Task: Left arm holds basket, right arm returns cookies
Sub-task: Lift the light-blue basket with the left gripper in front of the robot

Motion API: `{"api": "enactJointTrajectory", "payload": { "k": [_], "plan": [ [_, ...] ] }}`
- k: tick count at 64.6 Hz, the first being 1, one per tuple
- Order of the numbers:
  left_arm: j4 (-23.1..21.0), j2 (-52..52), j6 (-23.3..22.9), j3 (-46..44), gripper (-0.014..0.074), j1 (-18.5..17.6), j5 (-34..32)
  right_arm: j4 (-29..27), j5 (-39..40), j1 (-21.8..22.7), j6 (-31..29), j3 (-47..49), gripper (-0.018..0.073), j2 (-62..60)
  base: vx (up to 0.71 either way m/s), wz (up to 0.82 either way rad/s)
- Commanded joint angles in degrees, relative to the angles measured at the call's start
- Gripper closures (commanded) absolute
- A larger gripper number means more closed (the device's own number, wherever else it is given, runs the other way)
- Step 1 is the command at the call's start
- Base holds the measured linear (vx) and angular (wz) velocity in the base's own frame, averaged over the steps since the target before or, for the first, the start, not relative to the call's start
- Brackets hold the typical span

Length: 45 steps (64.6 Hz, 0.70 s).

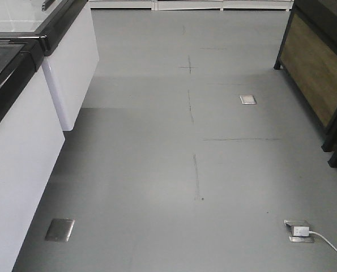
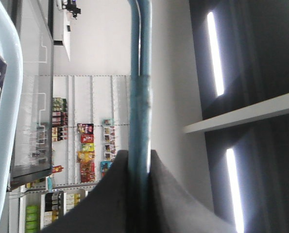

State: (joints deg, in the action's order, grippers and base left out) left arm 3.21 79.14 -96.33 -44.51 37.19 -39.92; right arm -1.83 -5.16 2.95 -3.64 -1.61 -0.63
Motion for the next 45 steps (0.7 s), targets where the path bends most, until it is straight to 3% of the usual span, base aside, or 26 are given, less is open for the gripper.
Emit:
{"api": "enactJointTrajectory", "payload": {
  "k": [1, 26, 45],
  "plan": [
    [0.9, -1.9, -2.4, -1.9, 0.0602, -0.9, -10.5, 0.0, 4.1, 0.4, -0.3, -1.1, 0.0569, -0.8, 0.00, 0.00],
    [3.6, -1.9, -8.7, -2.0, 0.0602, -8.6, -14.7, 0.0, 4.1, 0.4, -0.3, -1.1, 0.0569, -0.8, 0.00, 0.00],
    [9.7, -1.9, -13.9, -2.0, 0.0602, -16.7, -17.2, 0.0, 4.1, 0.4, -0.3, -1.1, 0.0569, -0.8, 0.00, 0.00]
  ]
}}
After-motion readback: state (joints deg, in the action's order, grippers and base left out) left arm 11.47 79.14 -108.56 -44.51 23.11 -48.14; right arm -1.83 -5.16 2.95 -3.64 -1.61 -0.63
